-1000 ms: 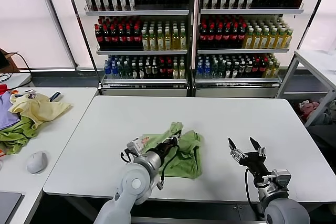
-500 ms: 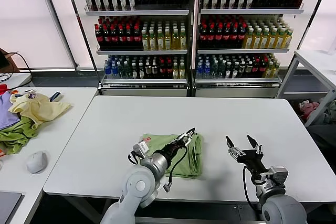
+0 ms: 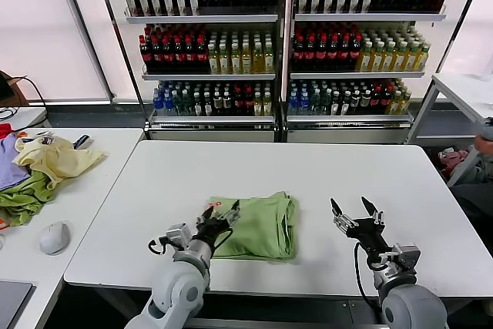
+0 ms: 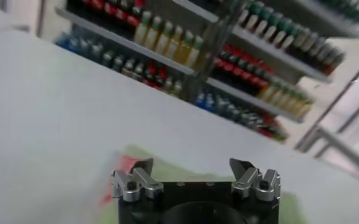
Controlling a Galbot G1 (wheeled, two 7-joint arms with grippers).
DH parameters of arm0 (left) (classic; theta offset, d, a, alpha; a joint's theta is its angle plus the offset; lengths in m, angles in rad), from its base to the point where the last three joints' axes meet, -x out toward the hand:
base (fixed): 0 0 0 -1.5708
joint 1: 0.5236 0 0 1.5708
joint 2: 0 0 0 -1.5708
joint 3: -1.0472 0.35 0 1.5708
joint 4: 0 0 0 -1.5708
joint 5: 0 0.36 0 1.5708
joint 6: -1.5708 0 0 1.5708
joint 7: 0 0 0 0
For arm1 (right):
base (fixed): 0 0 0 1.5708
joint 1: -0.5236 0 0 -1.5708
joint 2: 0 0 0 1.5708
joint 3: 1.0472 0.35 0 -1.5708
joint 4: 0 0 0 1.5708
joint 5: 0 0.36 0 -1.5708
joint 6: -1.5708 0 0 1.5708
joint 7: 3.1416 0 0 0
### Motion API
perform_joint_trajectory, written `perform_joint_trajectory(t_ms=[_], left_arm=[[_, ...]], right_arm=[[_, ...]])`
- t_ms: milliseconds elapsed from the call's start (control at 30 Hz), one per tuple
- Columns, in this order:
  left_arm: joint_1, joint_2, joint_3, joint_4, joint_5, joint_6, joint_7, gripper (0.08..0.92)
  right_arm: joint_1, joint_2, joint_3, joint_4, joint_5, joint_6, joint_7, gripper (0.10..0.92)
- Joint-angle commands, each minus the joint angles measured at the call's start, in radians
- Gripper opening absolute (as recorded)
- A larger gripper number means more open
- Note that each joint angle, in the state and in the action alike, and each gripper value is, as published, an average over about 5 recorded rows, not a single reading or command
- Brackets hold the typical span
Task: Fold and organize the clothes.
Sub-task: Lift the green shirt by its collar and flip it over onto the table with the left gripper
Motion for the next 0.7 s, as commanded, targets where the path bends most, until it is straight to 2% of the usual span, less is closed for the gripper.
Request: perform_joint_trajectory(t_ms=[33, 333, 433, 700], left_arm=[[0.041, 0.047, -0.024, 0.103, 0.317, 0.021, -0.034, 0.823], [0.033, 0.029, 0.004, 0.117, 0.259, 0.070, -0.041, 0.811], [0.037, 0.024, 0.010, 0.113, 0.258, 0.080, -0.046, 0.749], [0.046, 0.031, 0.011, 0.085, 0.186, 0.053, -0.017, 0.516]], right_arm=[[-0.006, 0.005, 0.000, 0.010, -0.008, 0.001, 0.000, 0.823], [-0.014, 0.013, 0.005, 0.024, -0.015, 0.001, 0.001, 0.823], [-0.018, 0.014, 0.008, 0.030, -0.017, 0.000, 0.001, 0.823], [-0.021, 0.019, 0.012, 0.041, -0.020, 0.000, 0.002, 0.823]])
